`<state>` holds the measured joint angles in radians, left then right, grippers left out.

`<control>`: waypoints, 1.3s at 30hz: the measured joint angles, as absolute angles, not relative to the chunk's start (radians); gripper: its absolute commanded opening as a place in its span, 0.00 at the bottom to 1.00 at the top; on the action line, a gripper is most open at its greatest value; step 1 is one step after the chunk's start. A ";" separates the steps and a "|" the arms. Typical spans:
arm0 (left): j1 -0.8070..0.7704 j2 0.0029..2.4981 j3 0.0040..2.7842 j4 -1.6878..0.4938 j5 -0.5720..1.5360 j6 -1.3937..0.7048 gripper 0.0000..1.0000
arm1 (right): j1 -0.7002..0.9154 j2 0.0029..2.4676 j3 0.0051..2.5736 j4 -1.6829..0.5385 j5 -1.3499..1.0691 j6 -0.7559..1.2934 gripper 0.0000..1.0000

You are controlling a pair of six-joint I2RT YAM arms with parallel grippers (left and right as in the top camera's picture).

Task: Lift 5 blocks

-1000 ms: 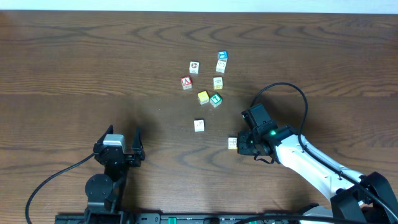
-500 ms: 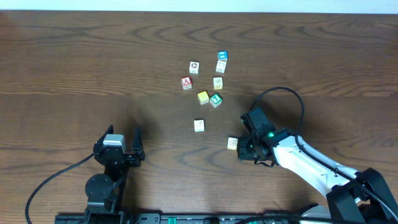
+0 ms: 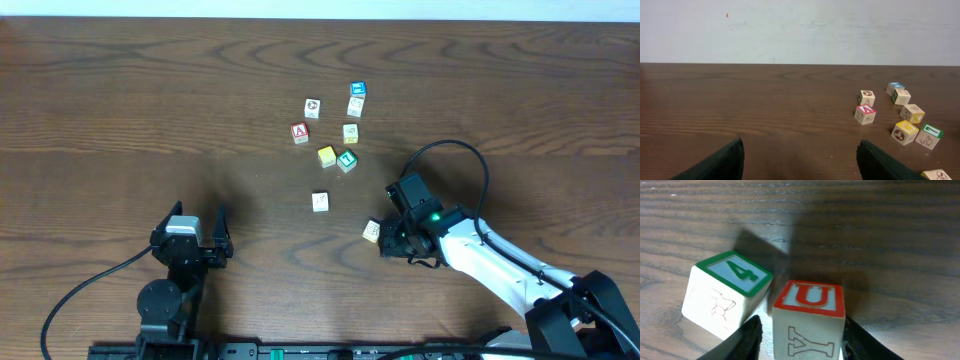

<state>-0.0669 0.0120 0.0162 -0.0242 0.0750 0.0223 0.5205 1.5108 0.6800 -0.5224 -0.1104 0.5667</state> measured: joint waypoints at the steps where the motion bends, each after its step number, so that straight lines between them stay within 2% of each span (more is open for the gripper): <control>1: -0.067 0.012 0.016 -0.024 0.075 0.022 0.73 | 0.521 1.510 0.680 -0.522 -0.112 0.567 0.54; 9: -0.067 0.012 0.016 -0.024 0.075 0.022 0.72 | 0.521 1.510 0.682 -0.517 -0.131 0.566 0.62; 15: -0.067 0.012 0.016 -0.024 0.075 0.022 0.73 | 0.510 1.510 0.684 -0.519 -0.131 0.566 0.63; 18: -0.067 0.012 0.016 -0.024 0.075 0.022 0.72 | 0.503 1.510 0.684 -0.522 -0.131 0.566 0.60; 30: -0.067 0.012 0.016 -0.024 0.075 0.022 0.73 | 0.492 1.510 0.686 -0.527 -0.125 0.566 0.63; 39: -0.067 0.012 0.016 -0.024 0.075 0.022 0.72 | 0.492 1.535 0.724 -0.582 -0.099 0.534 0.62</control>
<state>-0.0669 0.0120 0.0158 -0.0242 0.0750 0.0223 0.4919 1.5352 0.7242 -0.5819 -0.0990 0.5343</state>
